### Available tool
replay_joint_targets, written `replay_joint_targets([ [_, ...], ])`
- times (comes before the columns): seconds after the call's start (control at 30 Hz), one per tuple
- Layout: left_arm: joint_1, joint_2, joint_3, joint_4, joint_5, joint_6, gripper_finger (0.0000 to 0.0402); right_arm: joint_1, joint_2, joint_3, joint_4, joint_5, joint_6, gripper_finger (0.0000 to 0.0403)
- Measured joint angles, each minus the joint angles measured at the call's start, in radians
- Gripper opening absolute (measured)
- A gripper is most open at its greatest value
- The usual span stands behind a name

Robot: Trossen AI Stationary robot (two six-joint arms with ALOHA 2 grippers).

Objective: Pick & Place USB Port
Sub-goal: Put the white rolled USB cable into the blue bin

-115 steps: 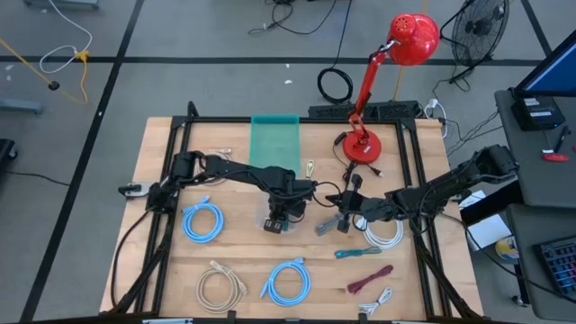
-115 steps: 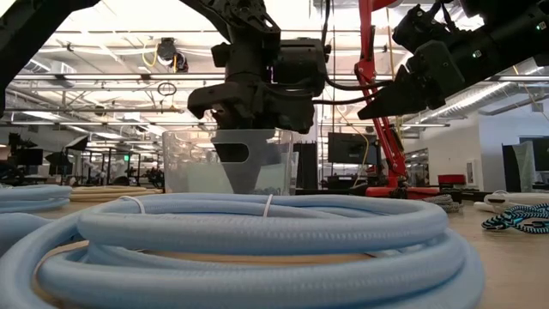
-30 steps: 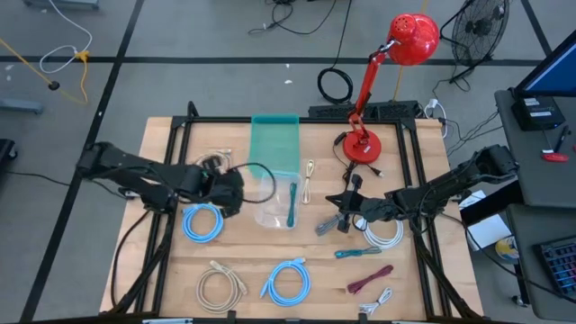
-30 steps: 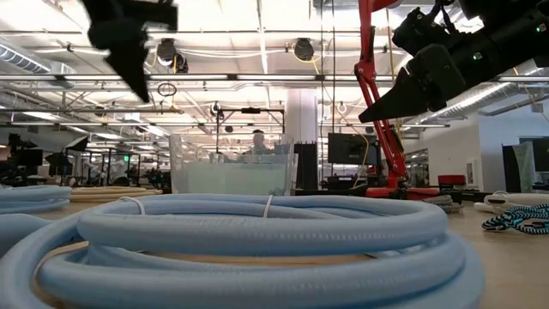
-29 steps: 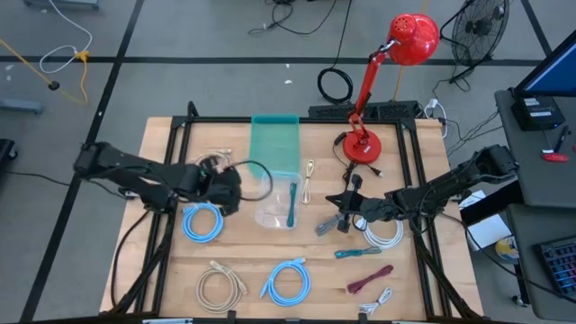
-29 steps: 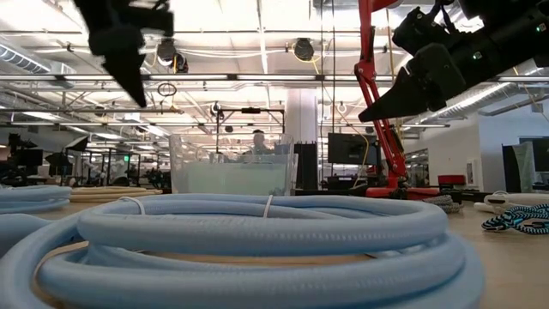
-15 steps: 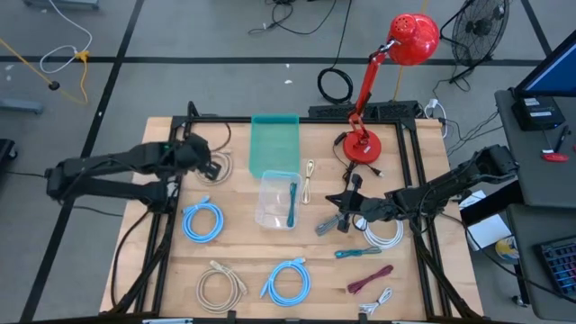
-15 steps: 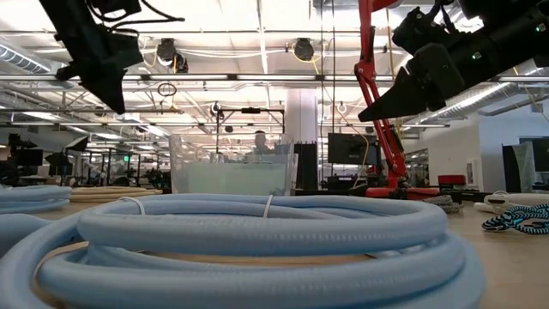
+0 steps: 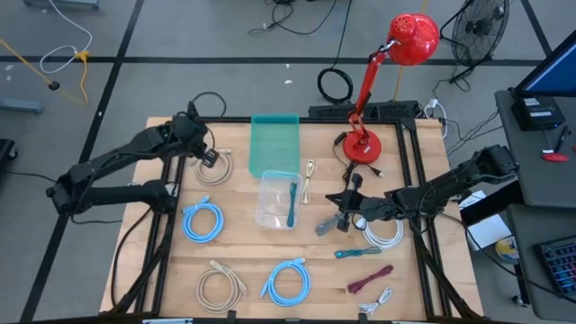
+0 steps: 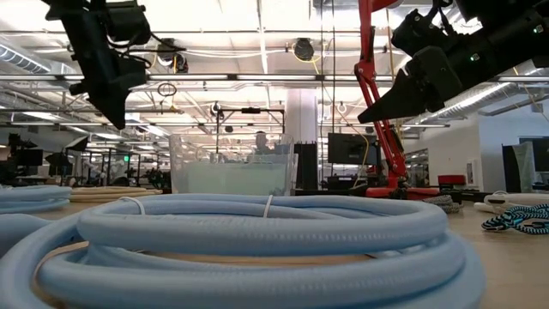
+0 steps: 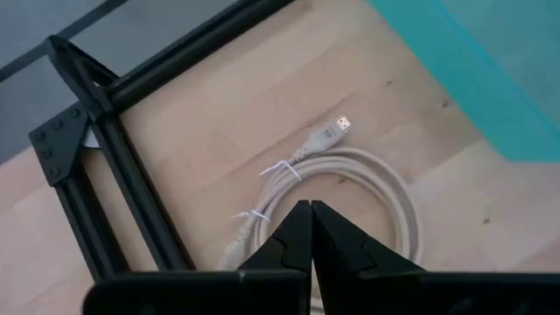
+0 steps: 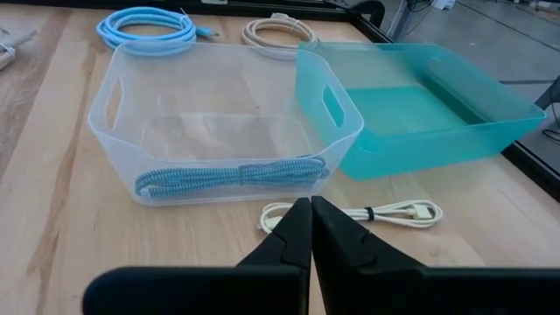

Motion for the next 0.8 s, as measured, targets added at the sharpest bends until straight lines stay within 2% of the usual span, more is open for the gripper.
replay_joint_targets([
  [0.13,0.033,0.005,0.0,0.0,0.032,0.034,0.0014,0.0,0.0,0.0,-0.001,0.0,-0.003,0.0],
  [0.3,0.034,0.005,0.0,0.0,0.034,0.048,0.0003,0.0,0.0,0.0,-0.002,0.0,-0.004,0.0],
  [0.47,0.034,0.005,0.0,-0.001,0.036,0.051,0.0017,0.0,0.0,0.0,-0.003,0.0,-0.003,0.0],
  [0.57,0.034,0.005,0.0,-0.001,0.106,0.071,0.0022,0.0,0.0,0.0,-0.013,0.0,0.0,0.0],
  [0.7,0.018,0.005,0.0,-0.001,0.167,0.066,0.0023,-0.005,-0.001,0.0,-0.17,-0.002,0.078,0.0001],
  [0.8,-0.005,0.005,0.0,-0.002,0.161,0.057,0.0023,-0.04,-0.019,0.0,-0.331,-0.012,0.253,0.0015],
])
